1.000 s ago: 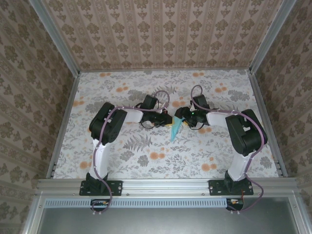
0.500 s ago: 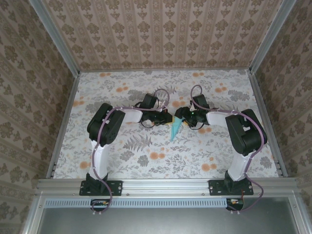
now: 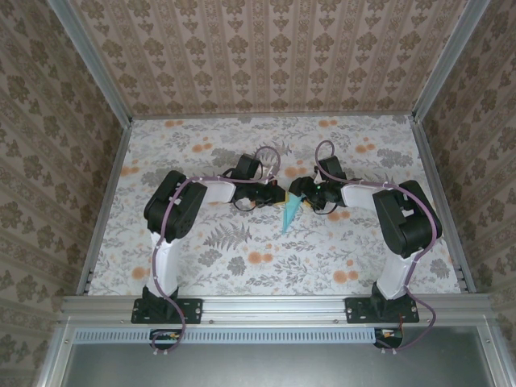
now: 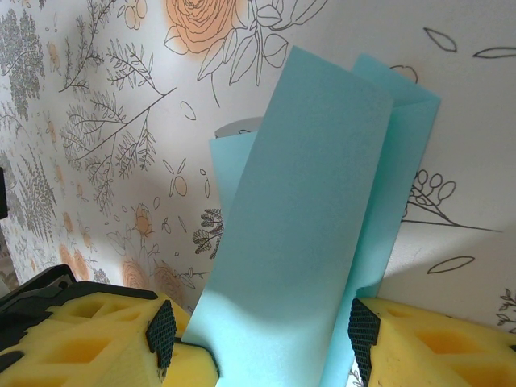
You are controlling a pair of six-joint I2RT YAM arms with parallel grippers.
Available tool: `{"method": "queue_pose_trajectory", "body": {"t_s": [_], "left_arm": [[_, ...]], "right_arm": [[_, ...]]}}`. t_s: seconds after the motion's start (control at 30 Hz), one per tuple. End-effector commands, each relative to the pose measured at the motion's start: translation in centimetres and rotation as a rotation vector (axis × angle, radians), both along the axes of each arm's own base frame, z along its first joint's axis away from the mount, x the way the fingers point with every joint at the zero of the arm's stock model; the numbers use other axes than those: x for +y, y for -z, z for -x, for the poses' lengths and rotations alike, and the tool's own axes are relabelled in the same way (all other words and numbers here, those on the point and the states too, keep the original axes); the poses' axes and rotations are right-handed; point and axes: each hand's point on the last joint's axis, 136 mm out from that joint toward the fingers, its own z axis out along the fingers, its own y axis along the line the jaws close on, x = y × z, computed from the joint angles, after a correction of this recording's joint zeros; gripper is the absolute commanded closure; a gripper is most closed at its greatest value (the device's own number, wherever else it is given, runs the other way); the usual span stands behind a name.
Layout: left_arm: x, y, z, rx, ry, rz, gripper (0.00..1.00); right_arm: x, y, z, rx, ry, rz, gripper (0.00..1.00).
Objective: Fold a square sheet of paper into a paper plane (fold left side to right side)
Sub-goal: Fold the wing for the fifth time at the center of the table.
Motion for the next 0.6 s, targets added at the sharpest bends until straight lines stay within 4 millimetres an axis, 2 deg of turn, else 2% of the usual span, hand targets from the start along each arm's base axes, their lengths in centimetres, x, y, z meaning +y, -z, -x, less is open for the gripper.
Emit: {"method": "queue_pose_trajectory", "body": {"t_s": [0.0, 0.57], "left_arm": [[0.0, 0.2, -0.7, -0.012, -0.007, 0.005, 1.00], [-0.1, 1.6, -1.1, 0.012, -0.025, 0.000, 1.00]], "right_arm": [[-0.1, 2.4, 1.4, 0.075, -0.020, 0.045, 0.37], [-0.2, 2.5, 1.7, 0.079, -0.026, 0.053, 0.37]]}}
